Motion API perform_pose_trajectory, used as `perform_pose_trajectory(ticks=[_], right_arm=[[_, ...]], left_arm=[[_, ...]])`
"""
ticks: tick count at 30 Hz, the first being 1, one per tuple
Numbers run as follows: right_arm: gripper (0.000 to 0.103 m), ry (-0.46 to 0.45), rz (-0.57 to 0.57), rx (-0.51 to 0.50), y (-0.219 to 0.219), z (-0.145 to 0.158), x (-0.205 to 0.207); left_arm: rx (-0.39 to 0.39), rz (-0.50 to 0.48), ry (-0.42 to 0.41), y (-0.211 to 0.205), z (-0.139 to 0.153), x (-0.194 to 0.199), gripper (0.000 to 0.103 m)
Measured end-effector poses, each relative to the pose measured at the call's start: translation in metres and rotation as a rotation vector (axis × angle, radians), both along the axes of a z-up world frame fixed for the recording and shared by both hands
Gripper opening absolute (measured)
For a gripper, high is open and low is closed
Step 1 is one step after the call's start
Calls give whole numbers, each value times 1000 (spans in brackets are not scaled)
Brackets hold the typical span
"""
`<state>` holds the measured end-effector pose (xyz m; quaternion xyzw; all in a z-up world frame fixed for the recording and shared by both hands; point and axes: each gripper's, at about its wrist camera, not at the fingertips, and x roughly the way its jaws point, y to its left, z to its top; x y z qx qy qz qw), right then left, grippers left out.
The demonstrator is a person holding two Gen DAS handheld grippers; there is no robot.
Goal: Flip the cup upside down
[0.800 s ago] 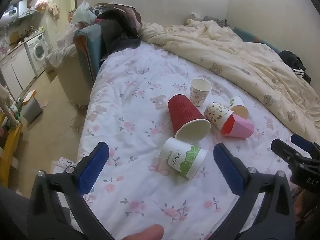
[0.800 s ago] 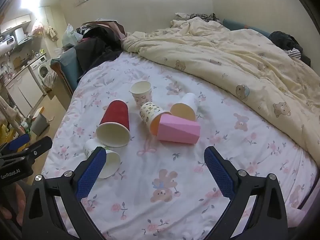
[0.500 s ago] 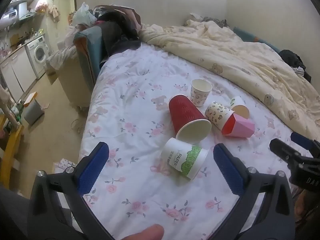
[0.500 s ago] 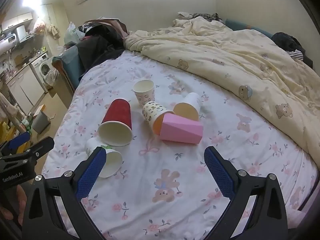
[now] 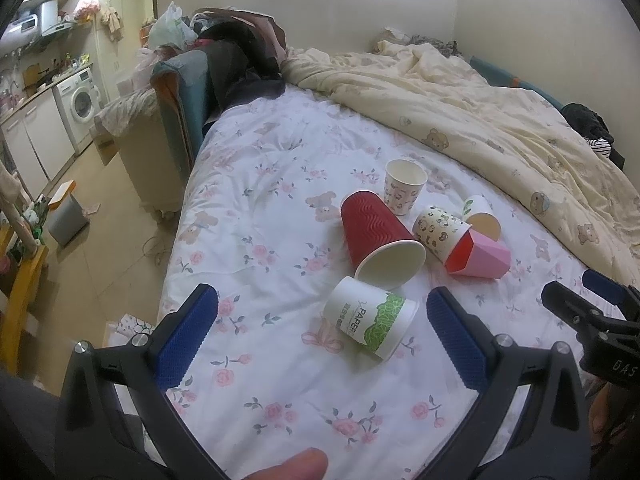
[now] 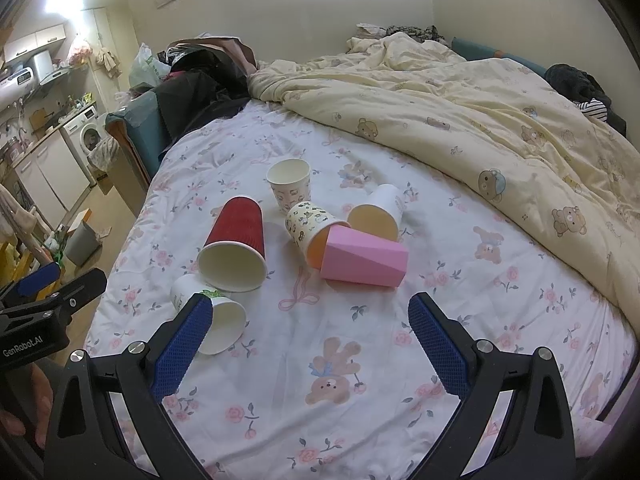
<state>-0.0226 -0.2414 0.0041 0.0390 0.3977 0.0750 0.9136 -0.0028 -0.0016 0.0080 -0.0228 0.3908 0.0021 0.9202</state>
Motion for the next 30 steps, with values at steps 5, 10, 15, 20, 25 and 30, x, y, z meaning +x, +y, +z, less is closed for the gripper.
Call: perform_pose_trajectory(ticks=[5, 10, 15, 20, 25, 30], right_arm=[[101, 30, 1, -12, 0, 0, 0], [101, 54, 2, -14, 0, -1, 1], [101, 58, 3, 3, 1, -4, 1], [101, 97, 12, -6, 4, -3, 1], [101, 98, 6, -5, 3, -4, 4], [101, 131, -19, 40, -4, -2, 21]], left_arm=[[-8, 10, 0, 3, 1, 0, 103], [-11, 9, -3, 4, 1, -1, 103], [7, 5, 5, 1, -3, 0, 103], [14, 10, -3, 1, -3, 1, 103], [7, 19, 13, 6, -2, 8, 103], [10, 4, 37, 12, 9, 30, 103]])
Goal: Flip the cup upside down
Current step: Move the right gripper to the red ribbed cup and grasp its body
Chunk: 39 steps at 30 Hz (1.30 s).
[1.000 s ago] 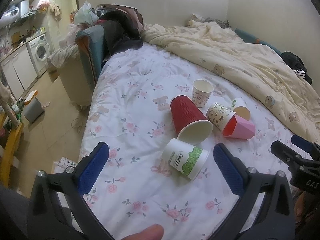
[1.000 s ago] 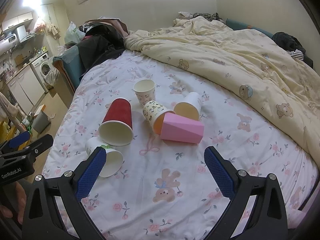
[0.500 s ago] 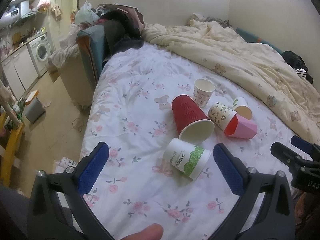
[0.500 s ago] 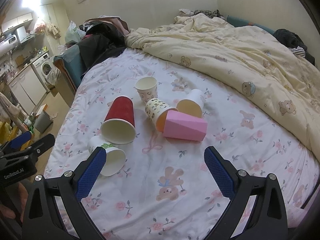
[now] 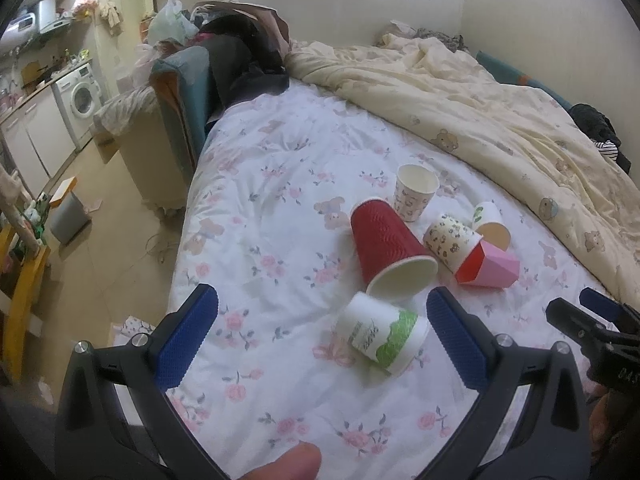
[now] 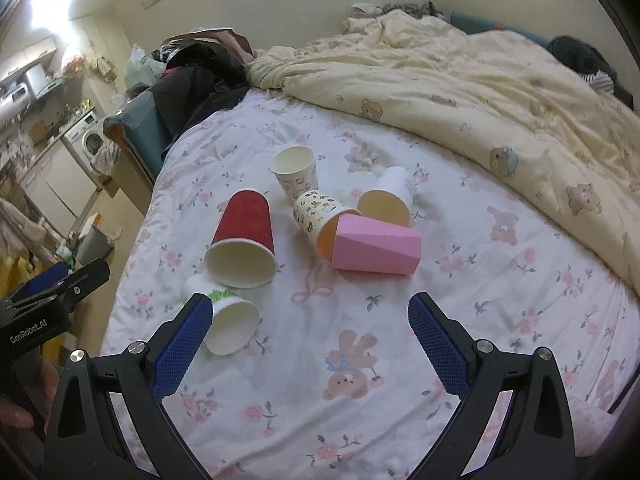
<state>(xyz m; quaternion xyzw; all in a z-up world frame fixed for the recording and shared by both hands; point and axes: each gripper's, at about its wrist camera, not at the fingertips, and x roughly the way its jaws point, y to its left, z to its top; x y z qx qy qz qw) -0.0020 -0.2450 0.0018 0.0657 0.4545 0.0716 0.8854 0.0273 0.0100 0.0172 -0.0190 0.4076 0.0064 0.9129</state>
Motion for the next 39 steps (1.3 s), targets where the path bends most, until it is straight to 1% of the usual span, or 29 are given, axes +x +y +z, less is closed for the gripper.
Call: perform_pose_trajectory(ticks=[5, 7, 8, 11, 16, 17, 18, 21, 23, 25, 27, 30, 33, 35, 36, 37, 39], right_arm=[[101, 23, 22, -3, 4, -1, 26], [101, 37, 35, -3, 8, -3, 38], [101, 51, 49, 5, 10, -4, 45], [100, 97, 75, 29, 15, -10, 64], [100, 220, 152, 76, 33, -22, 106], [100, 254, 168, 92, 36, -27, 115], [100, 307, 181, 114, 40, -35, 127], [100, 408, 209, 165, 51, -51, 147], [100, 450, 230, 192, 61, -58, 158], [101, 505, 256, 205, 74, -70, 169], [100, 558, 260, 213, 85, -81, 177], [100, 593, 270, 169, 98, -94, 184], [100, 633, 280, 106, 110, -113, 191], [100, 652, 277, 83, 114, -125, 195], [98, 667, 270, 75, 113, -130, 197], [90, 672, 264, 74, 113, -134, 199], [83, 689, 260, 88, 113, -140, 201]], left_arm=[[10, 6, 26, 4, 2, 24, 103], [29, 11, 61, 6, -3, 37, 103], [46, 12, 97, 6, -8, 46, 103], [58, 20, 182, 12, -19, 67, 103], [60, 60, 231, 25, -32, 85, 103], [52, 70, 250, 29, -36, 87, 103], [42, 78, 276, 32, -41, 89, 103], [29, 99, 353, 38, -56, 94, 103], [22, 104, 390, 41, -63, 96, 103], [3, 111, 406, 43, -66, 98, 103], [2, 124, 412, 46, -68, 99, 103], [-9, 127, 430, 47, -72, 101, 103], [-47, 132, 457, 48, -75, 100, 103], [-33, 130, 455, 46, -74, 100, 103], [-23, 130, 449, 45, -74, 100, 103], [-18, 130, 447, 45, -74, 100, 103], [-19, 132, 449, 46, -75, 100, 103]])
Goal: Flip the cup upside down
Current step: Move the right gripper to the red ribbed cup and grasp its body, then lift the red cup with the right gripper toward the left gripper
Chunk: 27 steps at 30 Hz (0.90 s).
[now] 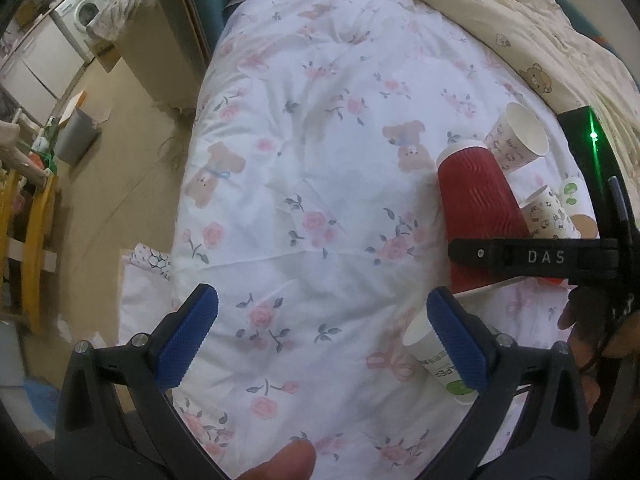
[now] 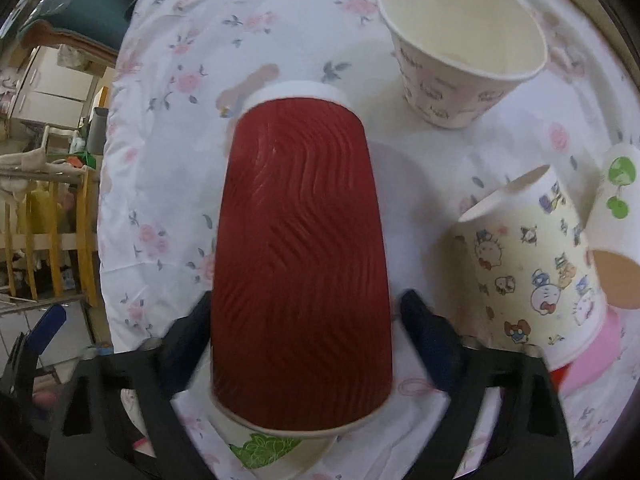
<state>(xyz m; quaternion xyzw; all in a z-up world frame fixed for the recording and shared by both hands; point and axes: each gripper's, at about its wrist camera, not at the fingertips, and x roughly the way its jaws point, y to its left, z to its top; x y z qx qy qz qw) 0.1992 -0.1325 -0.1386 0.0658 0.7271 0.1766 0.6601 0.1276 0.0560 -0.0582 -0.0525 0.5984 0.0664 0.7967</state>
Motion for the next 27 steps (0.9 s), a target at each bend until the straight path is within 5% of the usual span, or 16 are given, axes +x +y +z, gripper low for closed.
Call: perform_pose_trajectory(ticks=[7, 16, 19, 27], right_arm=[[80, -76, 2, 35, -6, 24, -4], [80, -269, -44, 93, -39, 103, -36], [80, -287, -51, 89, -48, 116, -52], [80, -268, -126, 134, -72, 120, -119]], left_arm=[[8, 4, -14, -1, 1, -2, 103], [13, -64, -102, -18, 22, -23, 103], [64, -105, -105, -25, 24, -31, 103], [12, -80, -115, -20, 31, -62, 103]])
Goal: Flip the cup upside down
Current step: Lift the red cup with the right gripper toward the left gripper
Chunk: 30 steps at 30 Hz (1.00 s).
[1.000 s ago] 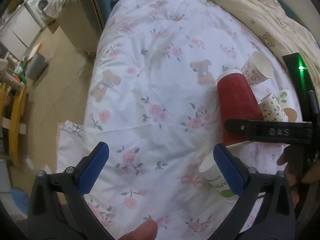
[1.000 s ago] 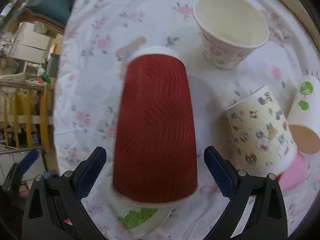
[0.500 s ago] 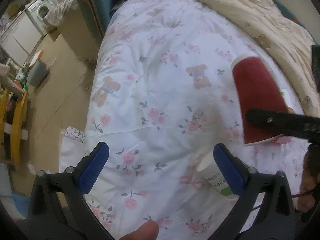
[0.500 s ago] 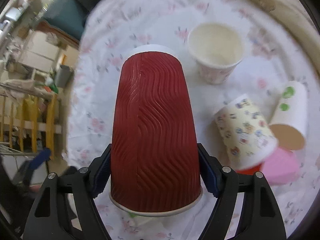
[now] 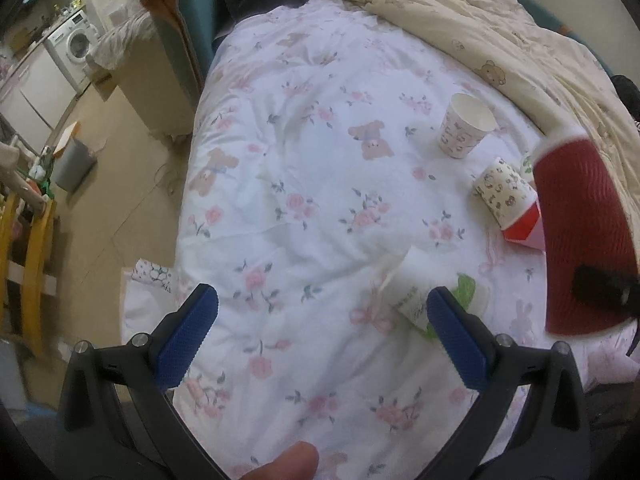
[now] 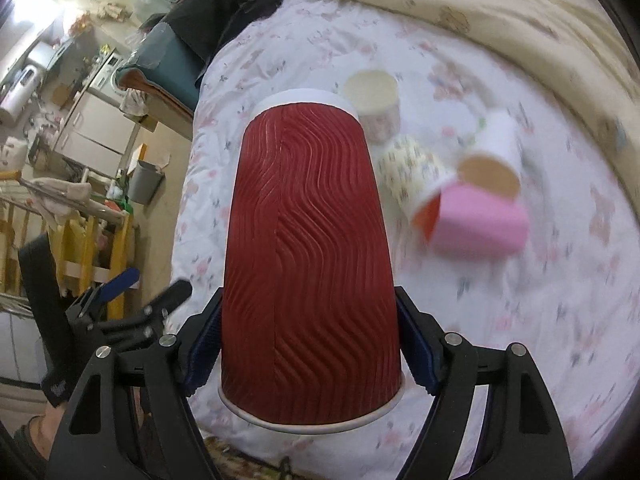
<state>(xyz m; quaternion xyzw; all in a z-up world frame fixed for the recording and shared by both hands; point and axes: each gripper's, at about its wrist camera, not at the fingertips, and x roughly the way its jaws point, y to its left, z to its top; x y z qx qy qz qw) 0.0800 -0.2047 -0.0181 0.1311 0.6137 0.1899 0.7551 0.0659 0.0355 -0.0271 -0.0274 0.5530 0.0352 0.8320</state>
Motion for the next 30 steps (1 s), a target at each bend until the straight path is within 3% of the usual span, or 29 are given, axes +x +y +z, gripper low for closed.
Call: perform_pose_trajectory(ticks=[8, 15, 21, 30], right_arm=[[80, 74, -22, 40, -5, -25, -59], [80, 184, -12, 58, 8, -66, -97], [80, 243, -14, 26, 20, -96, -97], [83, 273, -28, 48, 21, -106, -94]], left_arm=[[-25, 16, 12, 1, -8, -37, 103], [-40, 22, 39, -4, -20, -57, 103], [-39, 38, 40, -5, -25, -59, 103], [-51, 52, 60, -2, -34, -56, 103]])
